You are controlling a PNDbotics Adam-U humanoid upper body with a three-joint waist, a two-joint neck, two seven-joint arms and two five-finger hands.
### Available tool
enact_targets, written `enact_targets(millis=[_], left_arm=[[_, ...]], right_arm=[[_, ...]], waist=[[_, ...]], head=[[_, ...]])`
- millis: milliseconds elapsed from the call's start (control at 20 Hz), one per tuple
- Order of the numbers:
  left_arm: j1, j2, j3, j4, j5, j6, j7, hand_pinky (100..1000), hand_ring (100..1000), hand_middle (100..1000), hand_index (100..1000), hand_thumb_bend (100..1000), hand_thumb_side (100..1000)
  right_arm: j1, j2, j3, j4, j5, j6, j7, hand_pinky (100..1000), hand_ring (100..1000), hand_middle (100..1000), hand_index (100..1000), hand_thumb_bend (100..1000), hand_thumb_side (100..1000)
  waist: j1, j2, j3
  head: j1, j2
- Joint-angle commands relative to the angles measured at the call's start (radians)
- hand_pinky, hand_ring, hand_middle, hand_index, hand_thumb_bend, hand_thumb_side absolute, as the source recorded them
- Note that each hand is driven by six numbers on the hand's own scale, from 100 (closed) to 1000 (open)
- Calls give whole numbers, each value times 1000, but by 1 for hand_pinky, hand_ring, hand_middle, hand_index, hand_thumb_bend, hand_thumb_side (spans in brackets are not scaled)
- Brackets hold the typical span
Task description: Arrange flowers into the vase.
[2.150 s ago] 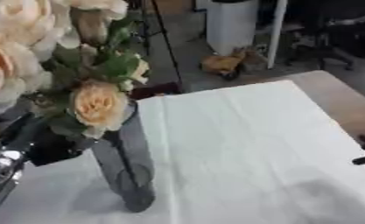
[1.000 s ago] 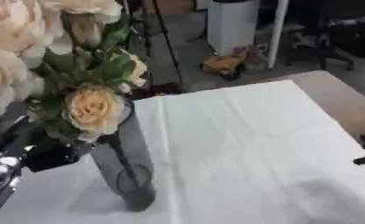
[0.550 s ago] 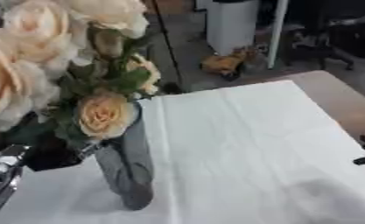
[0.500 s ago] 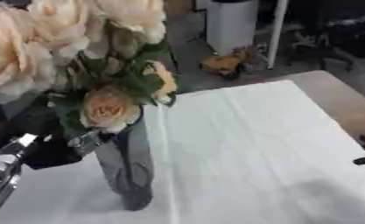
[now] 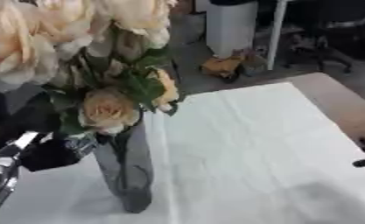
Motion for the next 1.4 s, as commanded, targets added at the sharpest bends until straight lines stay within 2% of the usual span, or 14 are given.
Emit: enact_targets(millis=[50, 250, 400, 550, 1050, 1400], left_arm=[[-4, 12, 26, -9, -4, 17, 15, 621, 678, 544, 718, 532, 904], [15, 5, 41, -6, -3, 40, 37, 616, 681, 557, 728, 553, 914], [27, -1, 50, -7, 4, 49, 52, 609, 683, 561, 734, 624, 918], [38, -6, 56, -8, 12, 55, 63, 606, 683, 563, 737, 653, 920], [76, -13, 73, -13, 44, 44, 74, 605, 687, 566, 747, 675, 919], [102, -17, 83, -19, 90, 14, 63, 599, 686, 565, 752, 681, 922]], right_arm=[[-11, -23, -7, -21, 1, -2, -3, 661, 970, 383, 700, 472, 537], [-11, -24, -8, -19, 2, -3, -3, 661, 970, 383, 700, 473, 537], [-11, -23, -8, -19, 2, -4, -4, 661, 970, 383, 700, 472, 538], [-10, -23, -8, -19, 3, -4, -4, 661, 970, 383, 700, 473, 538], [-11, -22, -9, -18, 3, -4, -4, 661, 970, 383, 700, 472, 537], [-10, -22, -10, -18, 4, -4, -4, 661, 970, 383, 700, 472, 536]], waist=[[-7, -21, 2], [-8, -21, 5], [-9, -20, 8], [-10, -20, 10], [-11, -19, 15], [-11, -19, 17]], head=[[-4, -7], [-4, -5], [-4, -5], [-4, -4], [-7, -4], [-8, -3]])
